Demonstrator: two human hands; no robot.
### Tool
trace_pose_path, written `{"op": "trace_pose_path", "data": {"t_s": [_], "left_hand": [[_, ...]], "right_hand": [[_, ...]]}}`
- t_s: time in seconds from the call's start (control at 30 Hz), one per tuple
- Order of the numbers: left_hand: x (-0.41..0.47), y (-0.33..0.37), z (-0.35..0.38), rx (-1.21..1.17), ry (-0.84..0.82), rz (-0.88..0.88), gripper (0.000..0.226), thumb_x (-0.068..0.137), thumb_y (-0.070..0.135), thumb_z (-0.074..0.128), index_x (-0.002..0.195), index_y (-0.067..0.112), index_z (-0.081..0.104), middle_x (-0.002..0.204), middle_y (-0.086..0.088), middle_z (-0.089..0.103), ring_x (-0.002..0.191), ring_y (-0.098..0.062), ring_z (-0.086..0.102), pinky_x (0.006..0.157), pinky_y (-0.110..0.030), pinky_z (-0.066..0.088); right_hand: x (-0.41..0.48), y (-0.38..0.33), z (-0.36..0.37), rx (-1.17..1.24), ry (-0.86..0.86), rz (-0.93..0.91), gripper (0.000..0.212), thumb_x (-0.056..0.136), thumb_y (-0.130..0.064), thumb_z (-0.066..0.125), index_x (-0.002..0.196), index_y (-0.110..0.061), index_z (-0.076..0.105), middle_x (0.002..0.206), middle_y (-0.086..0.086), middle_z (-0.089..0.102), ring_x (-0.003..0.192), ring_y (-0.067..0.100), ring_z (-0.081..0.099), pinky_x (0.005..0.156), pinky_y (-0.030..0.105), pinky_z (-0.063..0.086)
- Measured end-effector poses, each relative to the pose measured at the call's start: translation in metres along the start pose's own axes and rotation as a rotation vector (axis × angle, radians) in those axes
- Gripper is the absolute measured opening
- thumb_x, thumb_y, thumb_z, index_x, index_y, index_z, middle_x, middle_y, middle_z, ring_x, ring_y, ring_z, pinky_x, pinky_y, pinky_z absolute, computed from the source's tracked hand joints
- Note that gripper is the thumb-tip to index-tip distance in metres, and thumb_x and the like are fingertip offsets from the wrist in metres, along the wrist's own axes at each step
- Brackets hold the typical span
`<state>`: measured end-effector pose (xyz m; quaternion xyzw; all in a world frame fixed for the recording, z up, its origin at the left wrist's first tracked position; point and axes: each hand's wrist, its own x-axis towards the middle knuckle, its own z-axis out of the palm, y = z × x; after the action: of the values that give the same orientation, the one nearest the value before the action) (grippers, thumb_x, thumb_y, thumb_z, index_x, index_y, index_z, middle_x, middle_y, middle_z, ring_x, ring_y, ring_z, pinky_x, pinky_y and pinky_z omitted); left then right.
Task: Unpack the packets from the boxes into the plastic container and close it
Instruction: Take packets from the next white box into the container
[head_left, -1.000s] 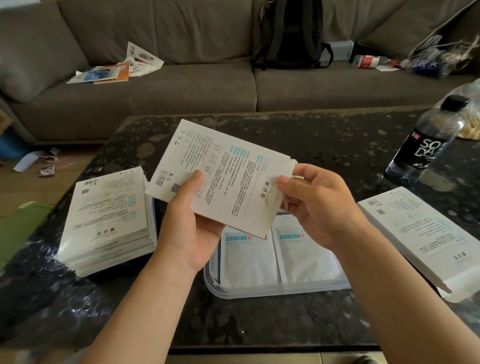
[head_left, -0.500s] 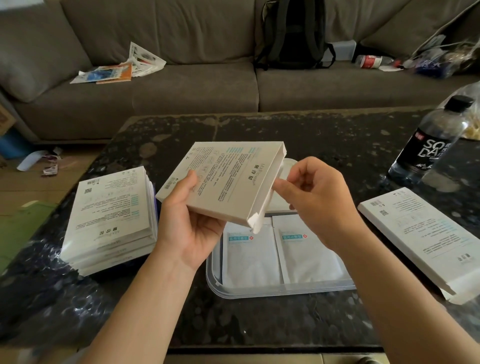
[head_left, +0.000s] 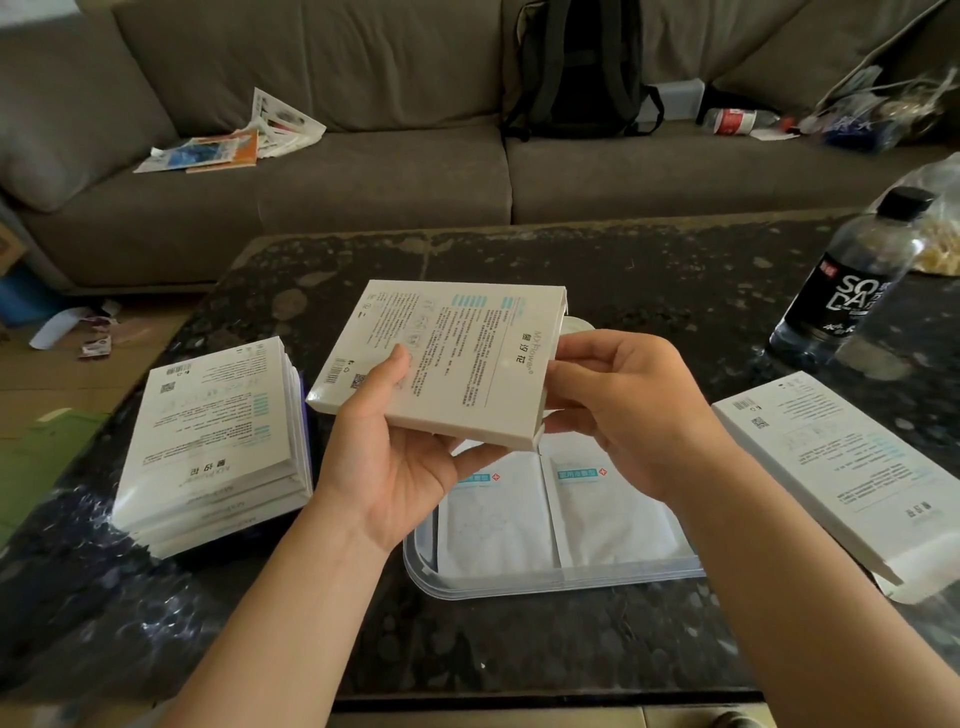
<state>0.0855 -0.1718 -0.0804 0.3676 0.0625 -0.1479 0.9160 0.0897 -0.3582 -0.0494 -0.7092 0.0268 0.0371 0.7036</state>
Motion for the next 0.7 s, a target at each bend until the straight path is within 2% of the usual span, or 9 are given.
{"op": "trace_pose_path", "data": {"t_s": [0.17,0.3,0.53,0.63,0.7], "left_hand": [[-0.0007,0.0006,0.0022,0.009,0.044,0.045,0.045,0.094,0.034,0.061,0.138,0.025,0.060,0.121,-0.014,0.075,0.109,-0.031,0.075,0.069,-0.046,0.064],[-0.0008,0.0016,0.0022,0.019,0.028,0.057,0.046,0.094,0.031,0.061,0.140,0.026,0.059,0.124,-0.014,0.074,0.112,-0.033,0.074,0.070,-0.046,0.064],[-0.0025,0.0019,0.0029,0.013,-0.029,0.068,0.046,0.096,0.030,0.057,0.142,0.026,0.058,0.125,-0.014,0.073,0.114,-0.034,0.073,0.070,-0.046,0.065],[-0.0032,0.0015,0.0034,0.001,-0.033,0.076,0.048,0.095,0.031,0.058,0.142,0.025,0.058,0.125,-0.014,0.072,0.113,-0.033,0.073,0.069,-0.045,0.064],[-0.0028,0.0006,0.0033,-0.023,-0.019,0.076,0.051,0.094,0.032,0.060,0.144,0.024,0.057,0.126,-0.015,0.072,0.115,-0.034,0.072,0.070,-0.046,0.064]], "right_hand": [[0.0019,-0.0012,-0.0048,0.071,-0.053,0.037,0.017,0.098,-0.008,0.059,0.109,-0.007,0.072,0.100,0.002,0.078,0.089,0.021,0.077,0.071,0.035,0.063],[0.0017,-0.0018,-0.0077,0.076,-0.132,0.060,0.020,0.097,-0.007,0.060,0.114,-0.008,0.070,0.102,0.002,0.078,0.094,0.021,0.076,0.075,0.035,0.063],[-0.0002,-0.0035,-0.0052,0.060,-0.175,0.042,0.025,0.095,-0.006,0.062,0.119,-0.011,0.068,0.103,0.001,0.078,0.096,0.021,0.075,0.078,0.037,0.063],[0.0002,-0.0062,-0.0028,0.040,-0.146,0.046,0.025,0.093,-0.006,0.066,0.117,-0.011,0.066,0.100,0.002,0.078,0.094,0.021,0.076,0.078,0.040,0.063],[0.0013,-0.0054,0.0001,-0.014,-0.049,0.033,0.025,0.089,-0.009,0.071,0.110,-0.009,0.057,0.097,0.003,0.077,0.089,0.019,0.076,0.073,0.040,0.063]]}}
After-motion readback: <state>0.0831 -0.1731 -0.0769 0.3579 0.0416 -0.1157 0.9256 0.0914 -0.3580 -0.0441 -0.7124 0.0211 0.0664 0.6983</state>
